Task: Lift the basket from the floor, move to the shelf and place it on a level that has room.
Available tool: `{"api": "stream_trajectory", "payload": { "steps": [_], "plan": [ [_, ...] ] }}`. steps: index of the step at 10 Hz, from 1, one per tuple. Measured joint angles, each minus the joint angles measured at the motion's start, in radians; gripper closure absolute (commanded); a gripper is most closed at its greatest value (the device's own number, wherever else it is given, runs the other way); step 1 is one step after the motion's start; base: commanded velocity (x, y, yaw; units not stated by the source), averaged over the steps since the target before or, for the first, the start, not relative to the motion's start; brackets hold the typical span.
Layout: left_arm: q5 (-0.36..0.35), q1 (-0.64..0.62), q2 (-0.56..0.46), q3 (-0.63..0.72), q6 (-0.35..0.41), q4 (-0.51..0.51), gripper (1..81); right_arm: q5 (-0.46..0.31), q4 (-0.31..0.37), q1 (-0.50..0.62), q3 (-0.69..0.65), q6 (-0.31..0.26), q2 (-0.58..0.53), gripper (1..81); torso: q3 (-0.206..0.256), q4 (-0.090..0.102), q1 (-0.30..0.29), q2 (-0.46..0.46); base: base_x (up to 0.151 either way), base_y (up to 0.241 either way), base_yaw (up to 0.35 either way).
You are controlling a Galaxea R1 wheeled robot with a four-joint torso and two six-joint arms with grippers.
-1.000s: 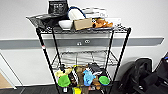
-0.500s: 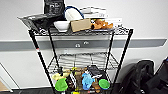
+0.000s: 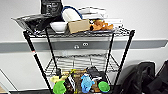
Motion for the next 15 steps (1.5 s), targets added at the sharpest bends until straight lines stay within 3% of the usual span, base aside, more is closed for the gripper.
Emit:
{"api": "stream_trajectory", "payload": {
  "steps": [8,15],
  "plan": [
    [-0.004,-0.005,-0.004,0.013,0.000,0.000,81.1,0.000,0.000,0.000,0.000,0.000,-0.003,81.1,0.000,0.000,0.001,0.000,0.093,0.000,0.000],
    [-0.007,-0.011,-0.032,0.066,0.001,0.000,81.1,-0.003,-0.001,0.008,0.074,0.000,-0.043,81.1,0.000,0.000,0.001,0.000,0.000,0.000,0.000]
  ]
}}
